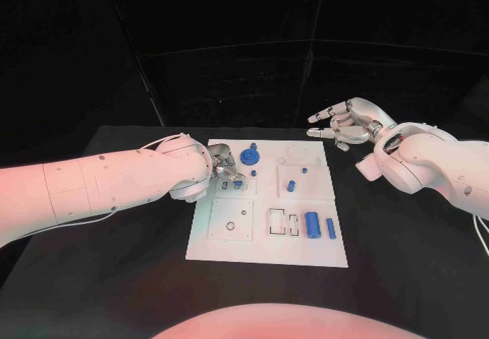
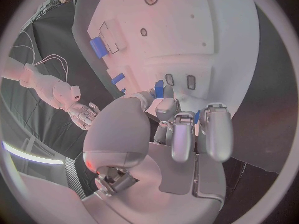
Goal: Assemble the parts on the task board
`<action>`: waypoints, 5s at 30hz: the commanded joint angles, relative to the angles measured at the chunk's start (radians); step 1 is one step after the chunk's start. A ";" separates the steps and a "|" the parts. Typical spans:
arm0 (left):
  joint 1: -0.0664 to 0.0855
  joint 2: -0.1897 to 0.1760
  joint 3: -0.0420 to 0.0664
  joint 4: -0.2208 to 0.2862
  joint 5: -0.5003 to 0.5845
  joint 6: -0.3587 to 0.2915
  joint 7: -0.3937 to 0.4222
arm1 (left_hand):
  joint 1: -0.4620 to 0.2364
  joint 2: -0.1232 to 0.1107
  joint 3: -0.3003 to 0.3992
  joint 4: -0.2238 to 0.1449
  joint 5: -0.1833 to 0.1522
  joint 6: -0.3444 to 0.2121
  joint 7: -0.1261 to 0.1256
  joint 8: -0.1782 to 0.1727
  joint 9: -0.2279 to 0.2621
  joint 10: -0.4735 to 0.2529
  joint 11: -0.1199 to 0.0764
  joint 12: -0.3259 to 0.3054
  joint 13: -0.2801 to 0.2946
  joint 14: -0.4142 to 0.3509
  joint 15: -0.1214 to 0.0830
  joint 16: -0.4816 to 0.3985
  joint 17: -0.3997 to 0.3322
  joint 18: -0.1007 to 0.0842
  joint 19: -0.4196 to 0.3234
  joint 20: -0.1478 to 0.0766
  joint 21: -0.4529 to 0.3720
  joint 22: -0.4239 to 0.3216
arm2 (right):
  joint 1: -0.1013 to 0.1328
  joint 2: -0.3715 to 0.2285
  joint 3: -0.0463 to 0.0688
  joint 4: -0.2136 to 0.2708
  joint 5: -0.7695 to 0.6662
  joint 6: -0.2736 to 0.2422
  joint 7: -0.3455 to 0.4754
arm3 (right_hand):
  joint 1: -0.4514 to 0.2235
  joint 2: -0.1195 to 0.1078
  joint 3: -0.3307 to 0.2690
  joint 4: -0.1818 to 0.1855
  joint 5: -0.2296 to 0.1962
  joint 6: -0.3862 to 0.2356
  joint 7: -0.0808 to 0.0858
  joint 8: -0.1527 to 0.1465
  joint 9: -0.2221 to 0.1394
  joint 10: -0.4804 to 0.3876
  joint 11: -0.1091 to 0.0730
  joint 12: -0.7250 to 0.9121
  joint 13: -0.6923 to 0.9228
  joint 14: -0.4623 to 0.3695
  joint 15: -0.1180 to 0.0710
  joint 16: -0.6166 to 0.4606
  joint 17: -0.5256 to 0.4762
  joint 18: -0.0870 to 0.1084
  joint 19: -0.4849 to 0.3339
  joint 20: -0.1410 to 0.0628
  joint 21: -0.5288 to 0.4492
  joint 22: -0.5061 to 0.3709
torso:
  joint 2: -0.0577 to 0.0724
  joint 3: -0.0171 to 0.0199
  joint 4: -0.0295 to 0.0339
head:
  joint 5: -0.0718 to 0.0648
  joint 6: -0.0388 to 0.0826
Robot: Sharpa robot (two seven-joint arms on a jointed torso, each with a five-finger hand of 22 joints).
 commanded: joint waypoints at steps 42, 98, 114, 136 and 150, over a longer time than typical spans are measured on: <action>-0.013 0.006 0.001 -0.008 -0.067 0.060 -0.052 | -0.015 0.003 0.203 -0.184 0.001 -0.003 -0.003 0.009 0.009 0.007 -0.002 -0.001 -0.006 0.105 -0.003 0.003 0.263 -0.008 0.008 -0.004 0.006 0.010 | 0.002 0.005 0.001 -0.004 0.003 0.010 0.014 | -0.005 0.004 -0.009 0.002 -0.002 0.007 0.002 0.004 -0.001 -0.003 -0.002 -0.004 -0.001 0.064 -0.004 -0.004 0.102 0.020 -0.004 -0.001 -0.006 -0.001 | 0.001 -0.0006 -0.0005 | 0.002 -0.005; -0.010 0.060 0.001 -0.080 -0.067 0.128 -0.072 | -0.267 -0.038 0.011 -0.038 0.001 0.058 -0.031 0.051 0.071 0.034 -0.022 0.031 0.018 0.105 -0.020 0.003 0.263 -0.013 0.019 -0.020 0.017 0.039 | 0.001 0.009 0.001 -0.002 0.003 0.015 0.013 | -0.012 0.008 -0.020 0.009 -0.006 0.005 0.002 0.003 -0.002 -0.005 -0.001 -0.006 -0.005 0.064 -0.004 -0.006 0.099 0.021 -0.005 -0.001 -0.010 -0.007 | 0.001 -0.0005 0.0001 | -0.005 -0.011; -0.010 0.042 0.003 -0.071 -0.067 0.086 -0.071 | -0.334 -0.023 -0.216 0.085 0.002 0.058 -0.035 0.052 0.088 0.027 -0.026 0.030 0.010 0.105 -0.023 0.003 0.263 -0.012 0.019 -0.023 0.011 0.037 | 0.001 0.009 0.001 -0.006 0.003 0.011 0.012 | -0.024 0.012 -0.033 0.021 0.000 0.002 0.003 0.002 -0.002 -0.006 0.000 -0.007 -0.007 0.063 -0.003 -0.008 0.098 0.022 -0.007 0.000 -0.015 -0.013 | 0.000 -0.0013 0.0002 | -0.006 -0.009; 0.064 0.031 0.121 -0.142 -0.020 0.225 -0.088 | -0.253 0.044 -0.414 0.082 0.002 -0.040 0.020 -0.081 -0.007 -0.043 0.021 -0.039 -0.085 0.105 0.014 0.003 0.263 -0.004 0.002 0.009 -0.024 0.002 | 0.001 0.017 0.001 -0.019 0.003 0.012 0.009 | -0.032 0.016 -0.041 0.029 0.003 0.001 0.003 0.002 -0.002 -0.005 0.000 -0.004 -0.006 0.064 -0.003 -0.008 0.098 0.022 -0.005 0.000 -0.015 -0.013 | 0.001 -0.0011 0.0000 | 0.006 0.002; 0.084 0.135 0.082 -0.376 -0.020 0.366 -0.065 | -0.165 0.062 -0.481 0.082 0.002 -0.028 0.037 -0.141 -0.097 -0.059 0.036 -0.045 -0.104 0.105 0.029 0.003 0.263 -0.002 -0.001 0.024 -0.028 0.002 | 0.001 0.022 0.001 -0.020 0.003 0.015 0.007 | -0.032 0.016 -0.041 0.029 0.003 0.001 0.003 0.002 -0.002 -0.005 0.000 -0.004 -0.006 0.064 -0.003 -0.008 0.098 0.022 -0.005 0.000 -0.015 -0.013 | 0.004 -0.0027 -0.0005 | 0.008 0.001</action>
